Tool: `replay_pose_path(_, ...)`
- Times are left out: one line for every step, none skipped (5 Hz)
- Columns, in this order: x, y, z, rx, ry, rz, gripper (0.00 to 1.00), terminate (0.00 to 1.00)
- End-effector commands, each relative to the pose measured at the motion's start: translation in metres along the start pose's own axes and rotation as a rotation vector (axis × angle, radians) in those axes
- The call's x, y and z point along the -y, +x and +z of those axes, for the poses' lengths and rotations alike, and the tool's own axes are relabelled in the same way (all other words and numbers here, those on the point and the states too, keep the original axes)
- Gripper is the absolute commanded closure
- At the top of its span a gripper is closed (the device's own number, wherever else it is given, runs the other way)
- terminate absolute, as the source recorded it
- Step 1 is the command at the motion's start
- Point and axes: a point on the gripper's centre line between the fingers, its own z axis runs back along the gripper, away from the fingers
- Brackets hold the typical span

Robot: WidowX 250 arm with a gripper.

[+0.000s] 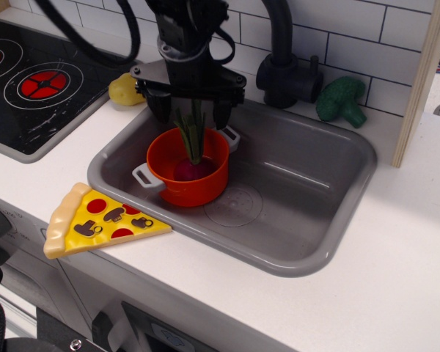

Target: Take beet from pot sink

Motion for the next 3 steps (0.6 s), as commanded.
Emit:
replay_pose_path(0.001, 0.0107, 0.0055, 0.033, 0.013, 0.018, 1.0, 0.0)
replay_pose_path(0.0001, 0.0127, 0.0068, 0.031, 0.017, 0.044, 1.0, 0.0)
replay_pose_path(-0.001, 0.019, 0.0131, 0.056, 0.0, 0.078, 1.0, 0.0)
